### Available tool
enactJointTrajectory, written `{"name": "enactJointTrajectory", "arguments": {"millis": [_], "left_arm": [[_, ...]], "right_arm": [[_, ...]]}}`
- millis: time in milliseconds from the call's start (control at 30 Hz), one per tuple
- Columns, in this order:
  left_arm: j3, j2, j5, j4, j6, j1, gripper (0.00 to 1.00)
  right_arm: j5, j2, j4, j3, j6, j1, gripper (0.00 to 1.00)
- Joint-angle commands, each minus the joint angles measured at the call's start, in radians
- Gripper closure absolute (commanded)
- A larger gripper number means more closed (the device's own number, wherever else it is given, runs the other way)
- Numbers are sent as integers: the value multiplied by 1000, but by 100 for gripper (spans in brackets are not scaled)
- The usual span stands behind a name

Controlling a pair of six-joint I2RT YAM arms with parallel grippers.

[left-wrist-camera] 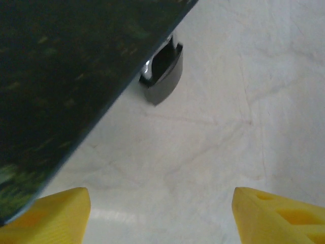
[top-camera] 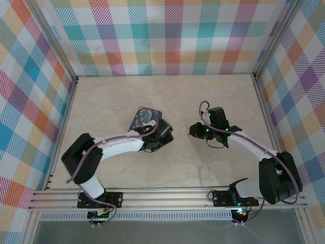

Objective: Unlock a padlock with a key

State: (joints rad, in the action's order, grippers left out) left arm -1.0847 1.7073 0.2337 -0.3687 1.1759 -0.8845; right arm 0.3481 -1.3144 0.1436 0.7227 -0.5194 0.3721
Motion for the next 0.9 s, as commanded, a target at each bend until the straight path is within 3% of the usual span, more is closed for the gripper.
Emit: {"name": "enactJointTrajectory", "arguments": {"millis": [0, 200, 367, 667, 867], "left_arm": [[-168, 100, 178, -220, 104, -16, 25], [-304, 234, 262, -385, 304, -16, 25], [-377, 302, 286, -469, 391, -17, 25], [-487, 388, 375, -596, 387, 17, 25], [-355, 272, 446, -613, 334, 25, 24]], "right_arm": [[-24, 32, 21, -5, 30, -23, 100], [-10, 41, 21, -6, 39, -60, 100], [28, 60, -3, -35, 38, -101, 100], [94, 43, -54, -57, 17, -127, 100], [100, 19, -42, -59, 37, -127, 100]]}}
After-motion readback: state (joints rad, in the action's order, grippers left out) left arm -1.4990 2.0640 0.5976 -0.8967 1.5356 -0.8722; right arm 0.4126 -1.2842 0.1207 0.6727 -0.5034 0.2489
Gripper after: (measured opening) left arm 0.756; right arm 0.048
